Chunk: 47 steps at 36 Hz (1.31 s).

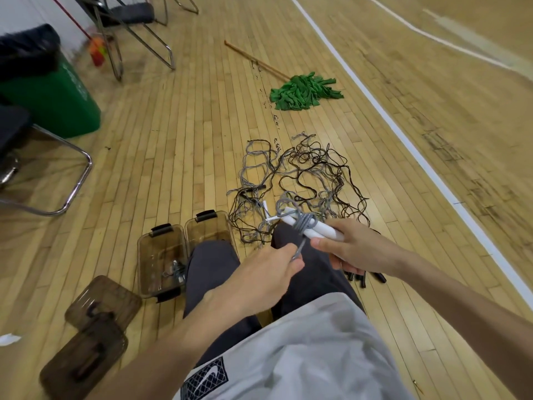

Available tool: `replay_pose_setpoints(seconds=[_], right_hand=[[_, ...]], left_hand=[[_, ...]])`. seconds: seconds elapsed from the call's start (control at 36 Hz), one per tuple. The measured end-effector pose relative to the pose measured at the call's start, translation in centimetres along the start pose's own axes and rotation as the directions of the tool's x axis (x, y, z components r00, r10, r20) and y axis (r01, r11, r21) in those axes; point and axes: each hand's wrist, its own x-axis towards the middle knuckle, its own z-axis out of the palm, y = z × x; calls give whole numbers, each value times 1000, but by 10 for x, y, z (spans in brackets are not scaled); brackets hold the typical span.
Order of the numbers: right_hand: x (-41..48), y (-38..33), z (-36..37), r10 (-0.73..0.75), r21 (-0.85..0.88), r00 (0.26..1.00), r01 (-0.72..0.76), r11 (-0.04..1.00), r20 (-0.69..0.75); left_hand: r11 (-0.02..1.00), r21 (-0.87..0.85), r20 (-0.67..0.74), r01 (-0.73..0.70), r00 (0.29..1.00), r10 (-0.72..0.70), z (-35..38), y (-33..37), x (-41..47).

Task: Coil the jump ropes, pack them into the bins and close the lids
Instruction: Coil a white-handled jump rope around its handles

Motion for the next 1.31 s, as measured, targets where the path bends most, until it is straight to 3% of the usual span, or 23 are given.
replay_pose_setpoints(seconds=[0.17,0.25,0.39,0.53,0.81,1.03,1.14,1.31], right_hand=[[-3,-10,3,105,-125,987,-89,988,124],[-7,-19,3,156,-171,966,-122,978,206],[-13,-31,0,147,-176,949,-100,979,278],[-21,-43,-4,143,-234,926,-61,970,350],[-37,-48,-20,72,-146,833,11,989,549],[-42,-49,-30,-136,73,857,115,991,497],[-38,-55,-35,-221,158,880,169,973,421],[-35,-71,-47,-315,216,890,254,943,330]], left_hand=[[906,410,9,-108,993,114,-25,5,-6],[863,465,80,-197,980,180,-41,10,-5],[863,414,141,-291,957,255,-69,16,-1],[903,271,144,-332,942,303,-85,22,7],[919,-270,186,-289,920,344,-95,30,27],[642,-740,110,-199,906,408,-83,15,37],[516,-828,16,-218,911,411,-77,14,44],[422,-864,-101,-276,915,392,-77,12,47]])
